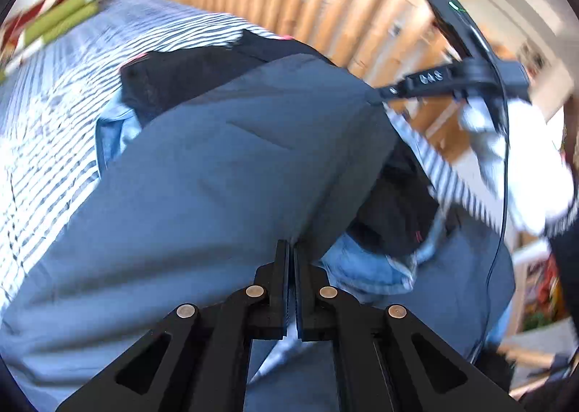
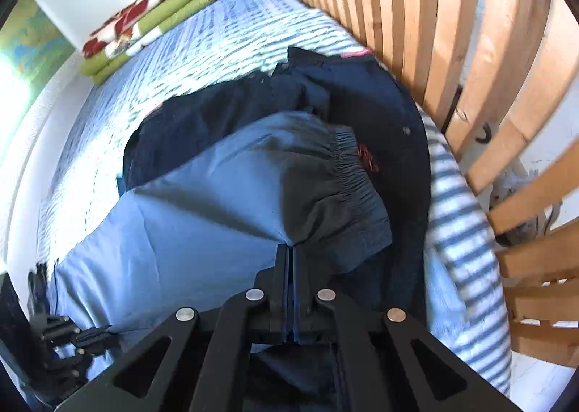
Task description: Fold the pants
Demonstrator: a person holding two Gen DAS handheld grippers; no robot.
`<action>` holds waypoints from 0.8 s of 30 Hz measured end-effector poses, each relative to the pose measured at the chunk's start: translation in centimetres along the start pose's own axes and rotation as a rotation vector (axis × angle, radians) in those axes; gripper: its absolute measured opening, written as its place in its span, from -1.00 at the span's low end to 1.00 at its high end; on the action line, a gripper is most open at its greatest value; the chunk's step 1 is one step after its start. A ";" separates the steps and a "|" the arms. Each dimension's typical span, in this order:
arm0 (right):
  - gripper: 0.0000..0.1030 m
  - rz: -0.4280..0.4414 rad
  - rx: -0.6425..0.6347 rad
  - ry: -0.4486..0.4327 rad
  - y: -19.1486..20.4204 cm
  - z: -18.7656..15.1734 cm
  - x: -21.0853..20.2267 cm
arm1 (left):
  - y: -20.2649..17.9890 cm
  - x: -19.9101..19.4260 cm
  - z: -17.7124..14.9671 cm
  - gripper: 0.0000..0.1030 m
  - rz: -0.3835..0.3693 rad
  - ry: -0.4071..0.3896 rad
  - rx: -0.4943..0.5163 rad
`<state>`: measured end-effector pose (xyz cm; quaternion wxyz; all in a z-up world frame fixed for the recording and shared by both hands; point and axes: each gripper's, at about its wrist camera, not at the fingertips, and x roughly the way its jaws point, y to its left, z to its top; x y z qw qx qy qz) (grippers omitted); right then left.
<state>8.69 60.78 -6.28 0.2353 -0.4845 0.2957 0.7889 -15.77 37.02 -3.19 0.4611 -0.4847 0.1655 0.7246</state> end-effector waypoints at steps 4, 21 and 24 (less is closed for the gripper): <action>-0.52 0.004 0.044 -0.070 -2.3 0.9 -1.1 | -0.6 -0.2 -1.4 -0.51 0.014 0.061 0.055; -0.22 0.052 -0.515 -0.145 15.3 6.0 5.3 | 28.1 -17.8 -15.0 -0.16 0.598 -0.001 -0.500; -0.05 0.094 -0.691 -0.146 21.0 4.5 6.2 | 32.8 -20.8 -19.6 -0.16 0.656 0.009 -0.625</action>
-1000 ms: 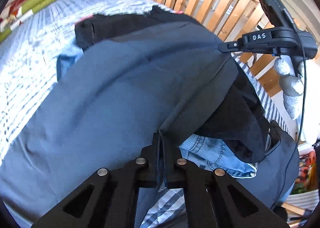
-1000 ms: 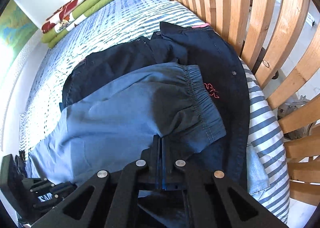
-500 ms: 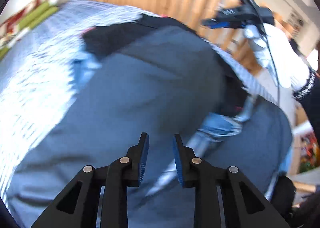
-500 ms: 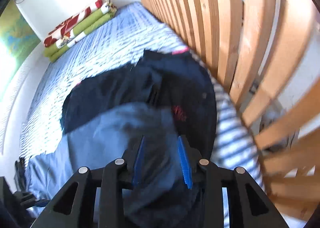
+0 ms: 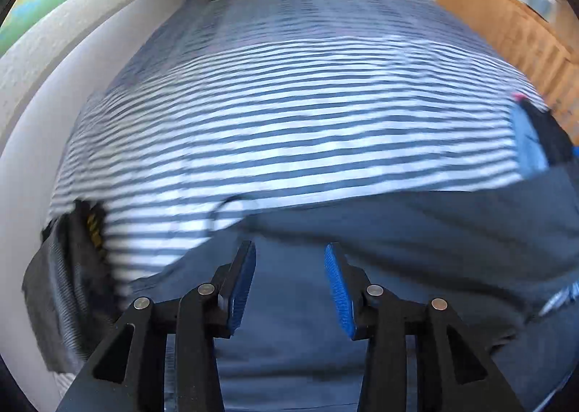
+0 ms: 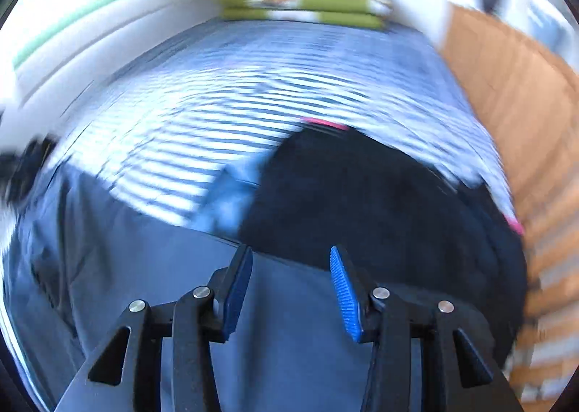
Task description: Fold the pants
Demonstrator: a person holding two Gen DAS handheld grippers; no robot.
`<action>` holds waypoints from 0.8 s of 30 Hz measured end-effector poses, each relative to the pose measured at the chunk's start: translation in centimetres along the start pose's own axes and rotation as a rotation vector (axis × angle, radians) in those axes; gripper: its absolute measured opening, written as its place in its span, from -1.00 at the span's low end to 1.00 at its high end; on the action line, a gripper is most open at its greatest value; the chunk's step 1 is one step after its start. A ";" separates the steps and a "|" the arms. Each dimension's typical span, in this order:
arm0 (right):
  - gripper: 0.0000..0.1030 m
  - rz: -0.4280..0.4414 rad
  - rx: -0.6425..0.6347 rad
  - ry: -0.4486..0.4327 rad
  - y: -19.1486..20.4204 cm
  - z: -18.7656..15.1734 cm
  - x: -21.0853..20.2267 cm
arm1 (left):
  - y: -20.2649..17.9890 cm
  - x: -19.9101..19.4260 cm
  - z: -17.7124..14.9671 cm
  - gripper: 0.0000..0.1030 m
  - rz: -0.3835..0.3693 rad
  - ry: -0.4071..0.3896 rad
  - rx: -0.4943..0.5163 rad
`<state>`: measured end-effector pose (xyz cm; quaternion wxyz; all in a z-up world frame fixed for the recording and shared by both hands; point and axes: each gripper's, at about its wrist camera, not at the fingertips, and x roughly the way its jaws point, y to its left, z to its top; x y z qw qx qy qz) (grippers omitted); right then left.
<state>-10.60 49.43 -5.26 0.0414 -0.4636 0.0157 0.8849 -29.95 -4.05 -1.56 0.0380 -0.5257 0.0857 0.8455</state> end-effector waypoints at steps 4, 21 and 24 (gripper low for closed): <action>0.14 0.058 -0.198 0.055 6.9 2.3 3.4 | 7.6 2.1 -1.4 0.26 -0.023 0.064 -0.127; 0.33 0.052 -0.386 0.313 13.3 3.3 13.1 | 15.4 10.1 -6.7 0.35 -0.010 0.151 -0.077; 0.37 0.091 -0.316 0.324 12.2 3.2 13.3 | 15.5 9.8 -7.1 0.17 -0.031 0.133 -0.086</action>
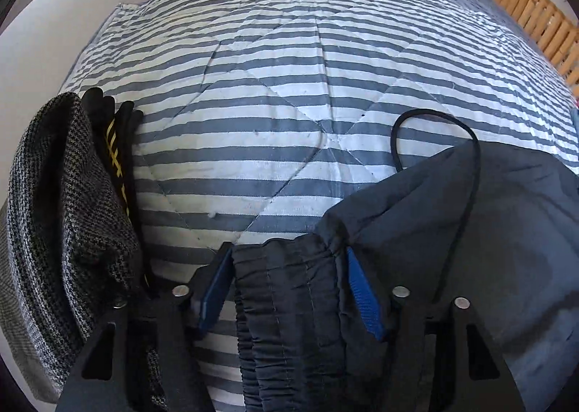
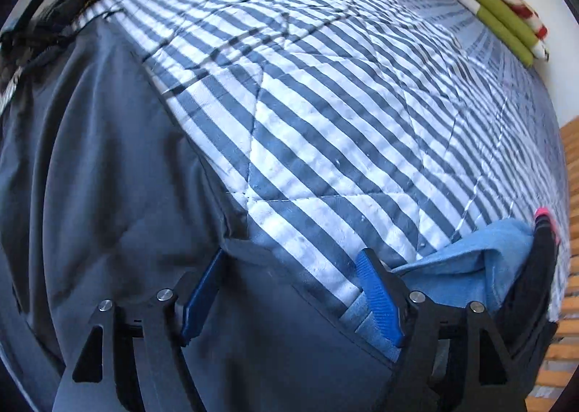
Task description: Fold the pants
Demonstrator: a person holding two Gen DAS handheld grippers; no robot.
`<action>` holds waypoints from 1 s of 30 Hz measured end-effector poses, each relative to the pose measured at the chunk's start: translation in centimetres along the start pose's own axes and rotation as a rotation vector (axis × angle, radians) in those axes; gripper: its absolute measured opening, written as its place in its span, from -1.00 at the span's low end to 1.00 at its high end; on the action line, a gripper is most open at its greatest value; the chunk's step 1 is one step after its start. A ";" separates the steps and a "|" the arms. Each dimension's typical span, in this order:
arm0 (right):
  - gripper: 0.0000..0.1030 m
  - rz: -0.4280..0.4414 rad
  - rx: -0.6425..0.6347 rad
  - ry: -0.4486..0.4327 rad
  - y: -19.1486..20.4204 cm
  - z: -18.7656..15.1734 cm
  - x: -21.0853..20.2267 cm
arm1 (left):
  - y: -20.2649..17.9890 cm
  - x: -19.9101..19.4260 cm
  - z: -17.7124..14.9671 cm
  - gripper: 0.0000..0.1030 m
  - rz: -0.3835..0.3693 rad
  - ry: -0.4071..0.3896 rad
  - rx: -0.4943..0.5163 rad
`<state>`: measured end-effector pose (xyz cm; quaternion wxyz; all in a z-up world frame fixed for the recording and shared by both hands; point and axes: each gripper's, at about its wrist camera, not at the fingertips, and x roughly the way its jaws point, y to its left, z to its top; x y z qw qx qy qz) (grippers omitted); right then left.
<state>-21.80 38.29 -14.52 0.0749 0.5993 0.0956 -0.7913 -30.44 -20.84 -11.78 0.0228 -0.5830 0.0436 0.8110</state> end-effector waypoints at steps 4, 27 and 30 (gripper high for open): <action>-0.62 0.026 0.039 0.017 0.3 -1.0 -0.9 | -1.2 -0.6 -0.4 0.10 0.057 -0.019 0.042; -0.98 -0.244 0.260 -0.435 12.3 -13.3 -28.3 | -2.3 -22.4 -10.5 0.05 0.079 -0.372 0.117; -0.98 -0.226 0.262 -0.401 16.1 -18.4 -27.5 | -2.8 -22.4 -15.3 0.04 0.069 -0.372 0.135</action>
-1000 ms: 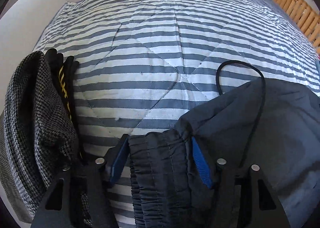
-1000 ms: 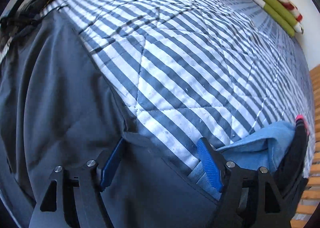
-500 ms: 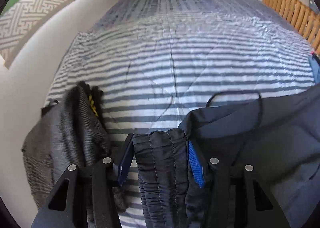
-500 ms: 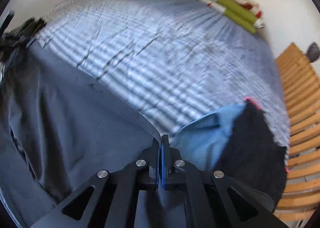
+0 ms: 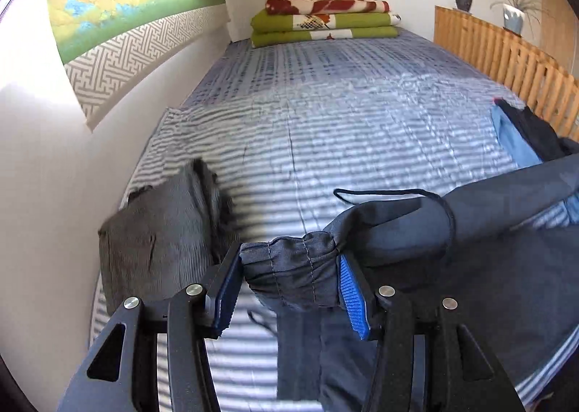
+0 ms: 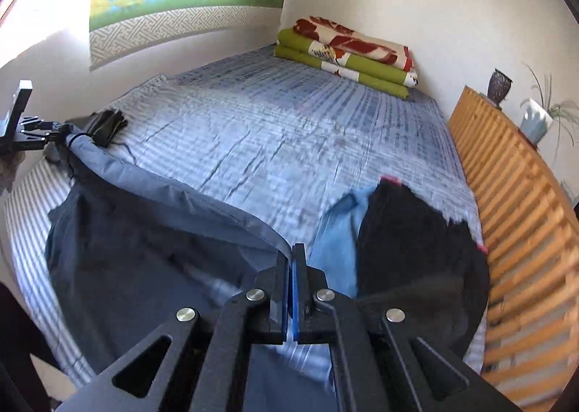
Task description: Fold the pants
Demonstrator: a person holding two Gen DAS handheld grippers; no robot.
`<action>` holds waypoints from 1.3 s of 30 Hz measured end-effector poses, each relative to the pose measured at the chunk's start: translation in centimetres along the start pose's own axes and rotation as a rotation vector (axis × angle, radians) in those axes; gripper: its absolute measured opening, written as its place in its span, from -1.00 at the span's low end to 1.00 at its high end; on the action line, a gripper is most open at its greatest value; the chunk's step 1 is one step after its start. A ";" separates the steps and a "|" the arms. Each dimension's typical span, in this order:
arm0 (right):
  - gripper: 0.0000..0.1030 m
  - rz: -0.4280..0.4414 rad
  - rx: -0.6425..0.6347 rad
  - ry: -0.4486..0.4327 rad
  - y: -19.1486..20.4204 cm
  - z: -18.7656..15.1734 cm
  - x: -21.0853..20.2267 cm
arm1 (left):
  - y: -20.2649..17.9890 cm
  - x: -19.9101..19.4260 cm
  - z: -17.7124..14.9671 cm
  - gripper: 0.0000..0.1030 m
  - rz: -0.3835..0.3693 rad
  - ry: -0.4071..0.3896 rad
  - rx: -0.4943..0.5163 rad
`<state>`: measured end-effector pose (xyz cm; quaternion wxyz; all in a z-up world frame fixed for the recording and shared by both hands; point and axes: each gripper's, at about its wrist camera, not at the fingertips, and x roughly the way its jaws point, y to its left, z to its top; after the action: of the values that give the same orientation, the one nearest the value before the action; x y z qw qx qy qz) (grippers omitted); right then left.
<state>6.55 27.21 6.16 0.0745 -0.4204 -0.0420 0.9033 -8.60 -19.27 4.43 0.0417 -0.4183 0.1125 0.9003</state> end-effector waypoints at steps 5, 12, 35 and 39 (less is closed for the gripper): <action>-0.98 0.027 -0.019 0.121 5.0 -8.6 0.8 | -1.2 0.1 -7.5 0.04 -0.020 0.075 0.001; -0.98 0.023 -0.060 0.205 9.3 -15.9 2.1 | -0.7 0.5 -14.5 0.13 -0.031 0.177 -0.015; -0.70 0.149 0.106 0.281 7.1 -18.9 1.1 | -0.5 -1.7 -19.9 0.31 -0.137 0.288 -0.010; -0.60 0.205 0.262 0.184 2.5 -19.3 -3.1 | -0.8 -4.7 -17.2 0.31 -0.210 0.200 -0.066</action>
<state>23.06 24.43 -4.25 0.0400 -0.4900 0.1262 0.8616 7.32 -22.45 -2.86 0.1103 -0.5166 0.0423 0.8480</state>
